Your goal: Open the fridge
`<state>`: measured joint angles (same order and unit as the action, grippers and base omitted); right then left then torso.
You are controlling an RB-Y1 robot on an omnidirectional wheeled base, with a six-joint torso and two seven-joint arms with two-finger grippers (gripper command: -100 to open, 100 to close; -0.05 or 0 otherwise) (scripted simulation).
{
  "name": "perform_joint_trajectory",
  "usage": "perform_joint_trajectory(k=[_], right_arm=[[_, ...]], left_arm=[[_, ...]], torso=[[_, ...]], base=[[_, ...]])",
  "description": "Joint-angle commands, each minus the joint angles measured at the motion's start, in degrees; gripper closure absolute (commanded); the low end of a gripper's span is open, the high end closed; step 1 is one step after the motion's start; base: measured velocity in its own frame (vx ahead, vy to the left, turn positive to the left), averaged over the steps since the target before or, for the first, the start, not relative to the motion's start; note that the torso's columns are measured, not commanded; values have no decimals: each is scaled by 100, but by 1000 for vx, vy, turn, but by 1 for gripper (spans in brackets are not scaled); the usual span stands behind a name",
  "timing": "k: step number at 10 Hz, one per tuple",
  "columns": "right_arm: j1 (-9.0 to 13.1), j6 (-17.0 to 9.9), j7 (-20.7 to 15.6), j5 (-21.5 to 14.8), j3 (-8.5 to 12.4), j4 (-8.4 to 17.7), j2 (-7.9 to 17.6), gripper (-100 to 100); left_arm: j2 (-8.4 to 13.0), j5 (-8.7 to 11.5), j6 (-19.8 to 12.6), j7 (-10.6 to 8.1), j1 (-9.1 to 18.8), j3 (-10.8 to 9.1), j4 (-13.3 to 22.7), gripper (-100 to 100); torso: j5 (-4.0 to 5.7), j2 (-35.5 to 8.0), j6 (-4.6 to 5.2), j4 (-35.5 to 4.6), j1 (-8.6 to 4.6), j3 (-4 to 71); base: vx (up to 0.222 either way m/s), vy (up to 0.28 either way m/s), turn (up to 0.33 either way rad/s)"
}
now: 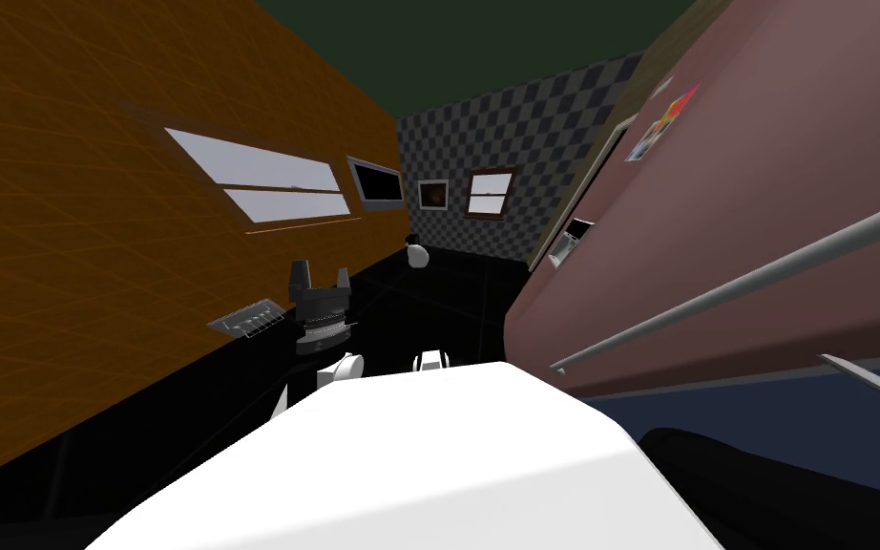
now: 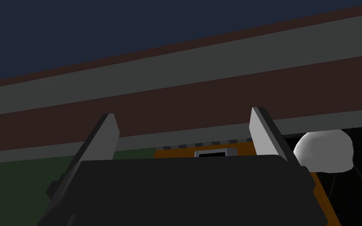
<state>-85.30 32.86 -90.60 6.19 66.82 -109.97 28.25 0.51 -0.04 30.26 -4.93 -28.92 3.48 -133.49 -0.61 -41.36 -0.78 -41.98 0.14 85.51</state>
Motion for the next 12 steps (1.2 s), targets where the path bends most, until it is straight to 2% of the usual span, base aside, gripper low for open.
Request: perform_joint_trajectory(k=[1,3,4,5,6,7,8,10,11,12], right_arm=[[-151,30,-227,73,285,60,180,-100],[-233,32,-359,88,378,90,248,-100],[-271,1,-292,58,263,89,178,-100],[-288,-8,-307,49,236,95,157,-100],[-301,-10,-304,37,203,105,138,100],[-305,-120,-296,15,189,174,72,100],[-305,-120,-296,15,189,174,72,100],[-295,-339,-282,-14,210,302,-35,100],[-295,-339,-282,-14,210,302,-35,100],[-290,-449,-275,-28,221,366,-88,100]], left_arm=[[0,0,0,0,0,0,0,0],[0,0,0,0,0,0,0,0],[0,0,0,0,0,0,0,0],[0,0,0,0,0,0,0,0],[0,0,0,0,0,0,0,0],[0,0,0,0,0,0,0,0],[-1,0,0,0,-1,1,0,0],[-1,0,1,0,-2,1,-1,0],[-2,0,1,0,-3,2,-1,0],[-1,0,1,0,-2,1,-1,0]], torso=[[-10,7,-5,3,5,10],[-24,33,-25,12,8,35],[-28,43,-31,17,15,44],[-9,22,-5,11,17,20],[7,-11,16,-1,12,-13],[21,-38,32,-11,2,-38],[27,-25,45,-10,19,-39],[41,-11,40,0,17,-34],[43,-4,32,4,7,-27],[36,-26,21,0,-22,-28]], base=[[38,36,33],[40,39,19],[-9,15,-58],[-25,15,-66],[-17,14,-45],[106,102,-33],[172,156,-27],[260,206,-15],[224,202,-28],[208,189,3]])
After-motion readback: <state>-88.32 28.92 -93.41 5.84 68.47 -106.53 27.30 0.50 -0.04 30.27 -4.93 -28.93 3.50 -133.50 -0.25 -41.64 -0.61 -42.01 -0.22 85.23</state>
